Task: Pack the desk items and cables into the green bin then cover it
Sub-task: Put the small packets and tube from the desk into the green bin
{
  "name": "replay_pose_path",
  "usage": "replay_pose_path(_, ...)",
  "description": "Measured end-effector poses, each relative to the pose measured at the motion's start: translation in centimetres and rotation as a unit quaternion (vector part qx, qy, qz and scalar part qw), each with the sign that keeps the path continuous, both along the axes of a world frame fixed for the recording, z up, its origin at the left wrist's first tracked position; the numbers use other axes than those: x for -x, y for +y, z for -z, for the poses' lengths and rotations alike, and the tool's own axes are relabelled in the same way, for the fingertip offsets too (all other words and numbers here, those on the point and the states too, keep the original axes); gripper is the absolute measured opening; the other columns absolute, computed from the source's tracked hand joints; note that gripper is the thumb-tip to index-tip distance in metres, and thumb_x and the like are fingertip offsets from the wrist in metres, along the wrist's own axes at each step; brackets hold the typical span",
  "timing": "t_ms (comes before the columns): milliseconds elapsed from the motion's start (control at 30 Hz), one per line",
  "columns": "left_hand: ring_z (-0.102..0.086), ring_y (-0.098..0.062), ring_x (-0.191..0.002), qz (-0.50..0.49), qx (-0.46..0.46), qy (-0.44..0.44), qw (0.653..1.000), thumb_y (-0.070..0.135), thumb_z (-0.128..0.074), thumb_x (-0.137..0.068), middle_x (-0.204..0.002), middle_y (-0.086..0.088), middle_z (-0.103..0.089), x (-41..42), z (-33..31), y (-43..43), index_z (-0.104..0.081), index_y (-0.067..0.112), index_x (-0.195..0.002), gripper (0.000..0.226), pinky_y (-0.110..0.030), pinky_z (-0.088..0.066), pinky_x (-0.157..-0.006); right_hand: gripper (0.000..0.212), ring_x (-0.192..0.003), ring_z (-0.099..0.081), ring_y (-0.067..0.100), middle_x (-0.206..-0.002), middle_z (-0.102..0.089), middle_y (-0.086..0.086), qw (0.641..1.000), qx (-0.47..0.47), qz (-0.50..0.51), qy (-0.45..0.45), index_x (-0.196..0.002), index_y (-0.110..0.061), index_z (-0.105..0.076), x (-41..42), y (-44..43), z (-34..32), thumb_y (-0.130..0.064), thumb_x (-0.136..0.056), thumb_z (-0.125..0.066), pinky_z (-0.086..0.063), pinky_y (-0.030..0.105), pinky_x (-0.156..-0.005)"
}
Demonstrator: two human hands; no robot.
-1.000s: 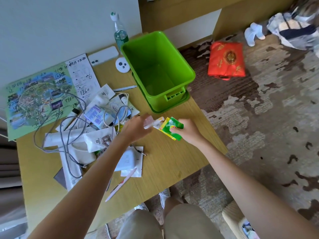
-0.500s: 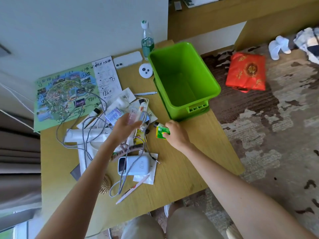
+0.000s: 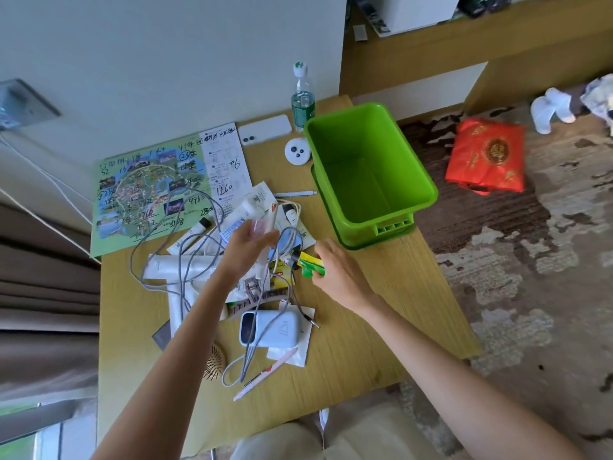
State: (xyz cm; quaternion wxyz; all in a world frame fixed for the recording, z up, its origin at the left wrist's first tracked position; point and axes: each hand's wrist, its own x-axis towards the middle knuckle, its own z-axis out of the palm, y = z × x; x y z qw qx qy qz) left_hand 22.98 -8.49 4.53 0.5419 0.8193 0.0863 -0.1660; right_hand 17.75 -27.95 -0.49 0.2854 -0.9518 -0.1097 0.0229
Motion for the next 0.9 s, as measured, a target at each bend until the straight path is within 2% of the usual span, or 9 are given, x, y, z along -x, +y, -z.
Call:
replay_pose_path(100, -0.058, -0.010, -0.063, -0.019, 0.004, -0.011, 1.000, 0.023, -0.066, -0.090, -0.081, -0.004, -0.069, -1.3, -1.2, -0.6, -0.060, -0.001, -0.102, 0.027, -0.025, -0.042, -0.061, 0.032, -0.079, -0.046, 0.018, -0.089, -0.049, 0.004, 0.996, -0.061, 0.013, -0.062, -0.083, -0.015, -0.040, -0.8, 0.4, -3.8, -0.002, -0.075, -0.068, -0.030, 0.023, -0.063)
replay_pose_path(200, -0.058, -0.016, -0.068, -0.023, 0.017, -0.029, 0.999, 0.022, -0.066, -0.090, -0.084, -0.008, -0.070, -3.0, -2.6, -1.5, -0.060, -0.002, -0.103, 0.028, -0.027, -0.044, -0.063, 0.029, -0.076, -0.046, 0.018, -0.087, -0.048, 0.003, 0.990, -0.094, 0.039, -0.101, -0.083, -0.010, -0.043, -2.9, -0.4, -7.2, -0.004, -0.075, -0.070, -0.031, 0.024, -0.060)
replay_pose_path(300, -0.062, -0.018, -0.067, -0.016, 0.039, -0.041, 0.998, 0.020, -0.064, -0.091, -0.085, -0.011, -0.069, -4.8, -4.1, -2.9, -0.058, 0.001, -0.103, 0.023, -0.033, -0.050, -0.066, 0.029, -0.071, -0.047, 0.016, -0.085, -0.048, 0.001, 0.983, -0.105, 0.094, -0.114, -0.082, -0.011, -0.044, -6.3, -2.7, -9.5, -0.009, -0.077, -0.073, -0.035, 0.023, -0.056)
replay_pose_path(433, -0.066, -0.030, -0.062, -0.032, 0.100, -0.037, 0.994, 0.017, -0.063, -0.093, -0.082, -0.014, -0.063, -7.3, -5.4, -5.7, -0.047, 0.010, -0.099, 0.018, -0.044, -0.057, -0.063, 0.032, -0.068, -0.048, 0.014, -0.082, -0.051, 0.000, 0.970, -0.116, 0.188, -0.105, -0.082, -0.014, -0.045, -11.0, -6.3, -10.4, -0.011, -0.076, -0.076, -0.028, 0.016, -0.051)
replay_pose_path(567, -0.064, -0.023, -0.051, -0.050, 0.074, -0.036, 0.995, 0.021, -0.067, -0.090, -0.090, -0.016, -0.062, -9.1, -4.8, -9.0, -0.045, 0.012, -0.103, 0.027, -0.033, -0.053, -0.051, 0.035, -0.073, -0.052, 0.017, -0.085, -0.054, 0.001, 0.968, -0.081, 0.232, -0.051, -0.084, -0.015, -0.046, -14.0, -8.6, -9.1, -0.012, -0.074, -0.080, -0.027, 0.017, -0.051)
replay_pose_path(667, -0.069, -0.036, -0.088, -0.055, 0.015, 0.011, 0.998, 0.035, -0.073, -0.083, -0.110, -0.019, -0.063, -10.0, -3.7, -10.6, -0.045, 0.010, -0.114, 0.048, -0.049, -0.057, -0.078, 0.040, -0.079, -0.054, 0.020, -0.086, -0.054, 0.001, 0.975, -0.056, 0.216, -0.009, -0.087, -0.016, -0.042, -14.8, -9.2, -7.0, -0.012, -0.075, -0.080, -0.028, 0.017, -0.053)
replay_pose_path(733, -0.066, -0.043, -0.095, -0.046, 0.007, 0.025, 0.999, 0.036, -0.075, -0.082, -0.110, -0.022, -0.064, -10.4, -3.0, -11.1, -0.046, 0.009, -0.111, 0.049, -0.056, -0.054, -0.084, 0.040, -0.088, -0.061, 0.023, -0.093, -0.059, 0.004, 0.980, -0.033, 0.192, 0.040, -0.094, -0.014, -0.042, -15.0, -9.6, -5.7, -0.014, -0.078, -0.078, -0.038, 0.021, -0.057)
replay_pose_path(833, -0.070, -0.034, -0.078, -0.042, -0.003, 0.027, 0.999, 0.033, -0.074, -0.083, -0.101, -0.017, -0.066, -10.9, -2.4, -11.3, -0.047, 0.008, -0.119, 0.051, -0.050, -0.058, -0.076, 0.051, -0.105, -0.059, 0.023, -0.113, -0.060, 0.005, 0.981, 0.045, 0.146, 0.117, -0.112, -0.013, -0.048, -14.7, -10.1, -4.8, -0.029, -0.077, -0.080, -0.052, 0.036, -0.075)
replay_pose_path(900, -0.066, -0.024, -0.057, -0.033, -0.004, 0.007, 0.999, 0.030, -0.073, -0.085, -0.089, -0.011, -0.066, -11.1, -2.0, -11.2, -0.050, 0.011, -0.110, 0.039, -0.040, -0.060, -0.063, 0.056, -0.113, -0.054, 0.021, -0.121, -0.057, 0.002, 0.984, 0.075, 0.132, 0.099, -0.120, -0.015, -0.050, -14.7, -10.4, -4.8, -0.033, -0.076, -0.080, -0.052, 0.036, -0.081)
